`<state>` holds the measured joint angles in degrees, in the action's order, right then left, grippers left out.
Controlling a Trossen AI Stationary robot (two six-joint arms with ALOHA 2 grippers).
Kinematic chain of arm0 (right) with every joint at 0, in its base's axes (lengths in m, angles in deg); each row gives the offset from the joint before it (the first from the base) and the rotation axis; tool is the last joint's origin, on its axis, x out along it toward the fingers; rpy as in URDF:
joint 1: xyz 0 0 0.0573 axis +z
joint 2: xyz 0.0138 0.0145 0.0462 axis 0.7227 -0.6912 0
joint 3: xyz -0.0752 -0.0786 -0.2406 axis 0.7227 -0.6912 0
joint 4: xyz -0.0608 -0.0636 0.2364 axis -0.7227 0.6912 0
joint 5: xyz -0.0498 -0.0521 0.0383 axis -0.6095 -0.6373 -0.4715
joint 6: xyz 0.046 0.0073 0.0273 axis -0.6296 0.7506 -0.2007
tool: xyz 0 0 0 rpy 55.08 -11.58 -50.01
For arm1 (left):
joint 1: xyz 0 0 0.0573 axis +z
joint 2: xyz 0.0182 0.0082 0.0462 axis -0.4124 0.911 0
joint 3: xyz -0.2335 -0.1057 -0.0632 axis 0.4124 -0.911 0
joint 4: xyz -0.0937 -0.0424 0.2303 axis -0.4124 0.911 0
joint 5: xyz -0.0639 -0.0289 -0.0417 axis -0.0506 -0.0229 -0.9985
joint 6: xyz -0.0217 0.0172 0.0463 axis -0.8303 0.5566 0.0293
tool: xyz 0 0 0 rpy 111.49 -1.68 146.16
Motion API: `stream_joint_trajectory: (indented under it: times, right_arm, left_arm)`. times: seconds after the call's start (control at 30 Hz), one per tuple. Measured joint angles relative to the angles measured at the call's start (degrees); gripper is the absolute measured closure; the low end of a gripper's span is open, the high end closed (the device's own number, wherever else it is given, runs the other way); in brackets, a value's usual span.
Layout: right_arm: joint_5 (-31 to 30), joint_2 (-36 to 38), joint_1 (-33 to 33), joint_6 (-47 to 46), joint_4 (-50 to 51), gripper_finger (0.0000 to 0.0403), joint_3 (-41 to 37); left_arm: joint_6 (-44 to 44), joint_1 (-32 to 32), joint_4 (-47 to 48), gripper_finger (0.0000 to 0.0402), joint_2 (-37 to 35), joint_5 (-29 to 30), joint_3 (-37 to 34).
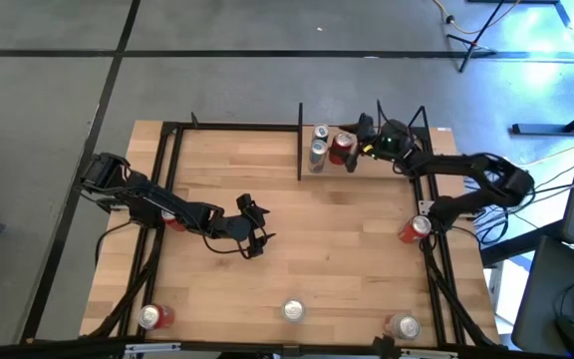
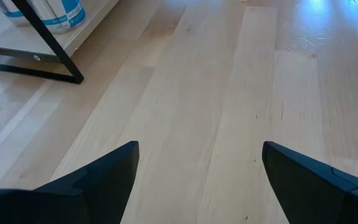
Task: Place canned beverage on shelf
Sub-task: Put the red black soda can on the shelf, then put the red black soda can on the shelf aligned with the other red black soda can
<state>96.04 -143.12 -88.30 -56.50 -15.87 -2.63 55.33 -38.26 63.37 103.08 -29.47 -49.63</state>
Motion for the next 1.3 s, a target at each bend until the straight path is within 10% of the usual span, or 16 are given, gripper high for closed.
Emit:
stream_joint_trajectory:
  times: [0.47, 0.93, 1.3]
  right_arm:
    - [0.47, 20.18, 10.6, 0.65, 14.64, 0.0009, 2.51]
    - [-8.58, 19.43, 32.87, 2.1, 14.66, 0.0008, 2.43]
    - [-14.18, 19.4, 34.53, 2.81, 17.75, 0.0008, 2.43]
  left_arm:
    - [2.78, -0.49, 4.33, 0.0067, -0.94, -5.47, 2.85]
    - [-16.22, 0.16, 60.05, 0.0067, -10.21, -5.54, 28.34]
    - [-33.64, -0.32, 89.64, 0.0067, -21.1, -5.1, 29.81]
